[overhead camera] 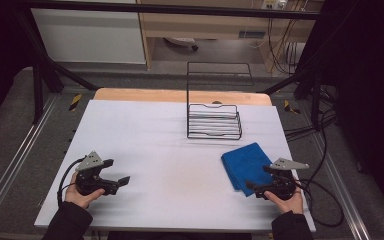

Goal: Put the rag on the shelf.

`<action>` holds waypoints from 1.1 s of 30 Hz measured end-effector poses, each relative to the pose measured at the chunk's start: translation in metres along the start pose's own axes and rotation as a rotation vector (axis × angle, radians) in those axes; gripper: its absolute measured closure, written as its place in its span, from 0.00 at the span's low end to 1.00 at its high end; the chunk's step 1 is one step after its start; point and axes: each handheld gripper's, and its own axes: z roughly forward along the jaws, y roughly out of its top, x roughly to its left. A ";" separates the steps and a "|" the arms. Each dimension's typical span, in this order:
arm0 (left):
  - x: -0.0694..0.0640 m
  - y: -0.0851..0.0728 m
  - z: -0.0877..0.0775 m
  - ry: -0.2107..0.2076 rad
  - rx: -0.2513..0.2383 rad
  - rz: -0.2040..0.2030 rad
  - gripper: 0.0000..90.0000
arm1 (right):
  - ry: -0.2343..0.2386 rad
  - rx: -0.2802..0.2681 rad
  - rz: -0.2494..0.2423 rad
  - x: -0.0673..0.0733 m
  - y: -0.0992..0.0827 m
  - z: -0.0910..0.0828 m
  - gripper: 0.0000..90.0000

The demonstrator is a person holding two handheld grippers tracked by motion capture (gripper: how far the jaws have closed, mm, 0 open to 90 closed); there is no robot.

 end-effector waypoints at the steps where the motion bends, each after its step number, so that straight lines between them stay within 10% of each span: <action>1: 0.000 0.000 0.000 0.001 0.001 0.000 0.06 | -0.001 0.005 0.000 0.000 0.000 0.000 0.02; 13: 0.002 -0.003 0.001 0.000 0.007 -0.008 0.07 | -0.015 0.017 -0.015 0.005 0.002 0.003 0.04; 33: 0.001 -0.004 0.003 0.003 0.023 -0.008 0.08 | -0.066 0.150 -0.096 0.035 0.006 0.033 0.41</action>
